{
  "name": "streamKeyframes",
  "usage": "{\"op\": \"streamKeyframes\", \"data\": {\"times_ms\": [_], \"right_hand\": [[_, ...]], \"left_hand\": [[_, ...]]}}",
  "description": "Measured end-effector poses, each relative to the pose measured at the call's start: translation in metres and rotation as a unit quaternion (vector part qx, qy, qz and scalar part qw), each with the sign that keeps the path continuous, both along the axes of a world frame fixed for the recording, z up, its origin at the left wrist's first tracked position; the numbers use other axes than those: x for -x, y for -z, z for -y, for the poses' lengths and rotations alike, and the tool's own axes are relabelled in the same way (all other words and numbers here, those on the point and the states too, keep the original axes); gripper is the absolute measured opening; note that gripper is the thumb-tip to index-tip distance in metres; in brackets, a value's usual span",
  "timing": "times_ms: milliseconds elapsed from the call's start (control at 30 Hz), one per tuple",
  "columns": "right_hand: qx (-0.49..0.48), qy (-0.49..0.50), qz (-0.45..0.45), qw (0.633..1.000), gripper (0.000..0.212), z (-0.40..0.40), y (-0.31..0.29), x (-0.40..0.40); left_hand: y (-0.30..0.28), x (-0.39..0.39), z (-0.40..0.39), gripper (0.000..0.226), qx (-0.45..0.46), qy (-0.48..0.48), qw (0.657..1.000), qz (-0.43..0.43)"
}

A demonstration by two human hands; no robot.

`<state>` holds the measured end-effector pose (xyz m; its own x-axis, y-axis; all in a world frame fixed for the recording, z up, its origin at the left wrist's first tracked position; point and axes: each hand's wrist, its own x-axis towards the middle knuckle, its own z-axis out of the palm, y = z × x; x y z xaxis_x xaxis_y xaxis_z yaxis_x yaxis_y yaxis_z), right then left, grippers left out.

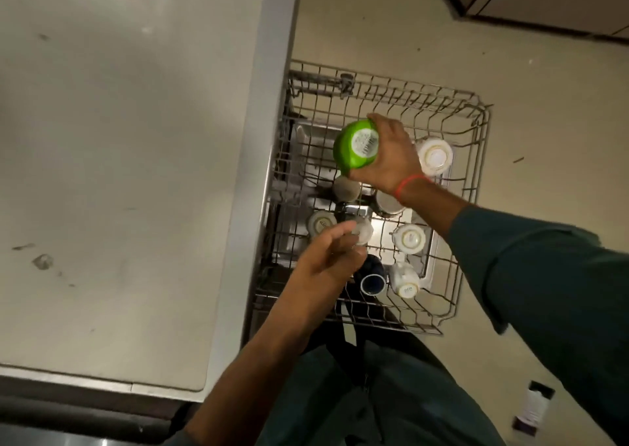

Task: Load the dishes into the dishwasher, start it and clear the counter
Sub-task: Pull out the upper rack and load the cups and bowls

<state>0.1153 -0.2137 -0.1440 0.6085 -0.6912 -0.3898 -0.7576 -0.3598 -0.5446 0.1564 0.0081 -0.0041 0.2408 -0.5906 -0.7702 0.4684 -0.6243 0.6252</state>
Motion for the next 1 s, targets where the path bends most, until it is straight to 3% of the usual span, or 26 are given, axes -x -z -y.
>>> {"op": "streamKeyframes", "data": {"times_ms": [500, 1000], "right_hand": [[0.054, -0.127, -0.124, 0.983, 0.107, 0.032, 0.082, -0.047], [0.071, -0.167, -0.1, 0.978, 0.1, 0.03, 0.112, -0.054]], "left_hand": [[0.035, -0.009, -0.004, 0.042, -0.013, -0.027, 0.999, -0.019], [0.052, 0.007, -0.012, 0.042, -0.022, -0.046, 0.998, -0.036]]}}
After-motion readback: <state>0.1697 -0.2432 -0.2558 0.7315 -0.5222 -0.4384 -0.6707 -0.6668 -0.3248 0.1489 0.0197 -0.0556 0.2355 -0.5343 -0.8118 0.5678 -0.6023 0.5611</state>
